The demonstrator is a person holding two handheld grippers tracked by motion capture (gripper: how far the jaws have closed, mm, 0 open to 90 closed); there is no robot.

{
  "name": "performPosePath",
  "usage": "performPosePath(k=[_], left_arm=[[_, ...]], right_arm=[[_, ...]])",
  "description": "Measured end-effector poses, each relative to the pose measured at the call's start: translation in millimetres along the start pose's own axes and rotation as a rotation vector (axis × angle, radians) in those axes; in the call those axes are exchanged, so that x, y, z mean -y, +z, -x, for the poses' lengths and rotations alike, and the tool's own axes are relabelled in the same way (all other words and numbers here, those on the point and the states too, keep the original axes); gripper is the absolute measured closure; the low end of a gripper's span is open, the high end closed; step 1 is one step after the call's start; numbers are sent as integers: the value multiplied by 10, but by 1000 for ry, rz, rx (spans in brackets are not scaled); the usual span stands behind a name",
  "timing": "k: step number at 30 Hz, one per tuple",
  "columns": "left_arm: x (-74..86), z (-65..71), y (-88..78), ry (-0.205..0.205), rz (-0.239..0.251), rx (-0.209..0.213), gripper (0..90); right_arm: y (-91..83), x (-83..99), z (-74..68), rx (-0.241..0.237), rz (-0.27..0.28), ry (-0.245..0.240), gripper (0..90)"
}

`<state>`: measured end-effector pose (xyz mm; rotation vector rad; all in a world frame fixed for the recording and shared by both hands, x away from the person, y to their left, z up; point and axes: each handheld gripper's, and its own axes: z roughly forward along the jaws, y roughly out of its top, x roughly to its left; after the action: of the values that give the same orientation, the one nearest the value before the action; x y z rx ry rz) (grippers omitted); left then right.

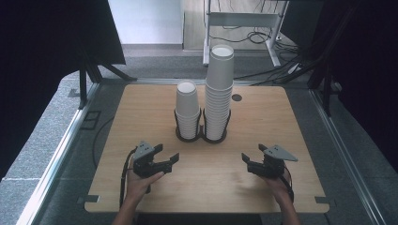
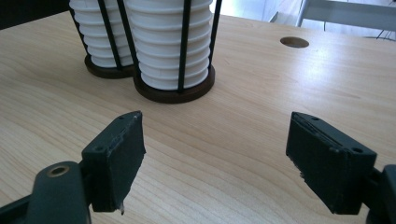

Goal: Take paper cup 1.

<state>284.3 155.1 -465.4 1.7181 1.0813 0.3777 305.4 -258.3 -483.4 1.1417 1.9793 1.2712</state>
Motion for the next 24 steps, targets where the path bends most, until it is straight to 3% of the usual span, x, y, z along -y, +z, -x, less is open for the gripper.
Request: performPosePath(k=[5,9,12,15,19,24], left_arm=[[26,8,30,-9,-13,11,203],[14,67,-8,23,-16,22,196],[-9,112,-128,56,-5,26,189],[5,113,-183,62,-3,16,189],[4,86,-205,53,-4,6,188],[-10,92,-199,72,-12,-5,188]], right_arm=[[-8,23,-2,8,-5,-3,184],[-37,-6,17,0,4,10,184],[-48,-88,55,2,25,30,202],[-38,-121,51,0,36,30,212],[-7,-149,6,-12,47,18,243],[-24,-219,-87,-43,67,0,299]])
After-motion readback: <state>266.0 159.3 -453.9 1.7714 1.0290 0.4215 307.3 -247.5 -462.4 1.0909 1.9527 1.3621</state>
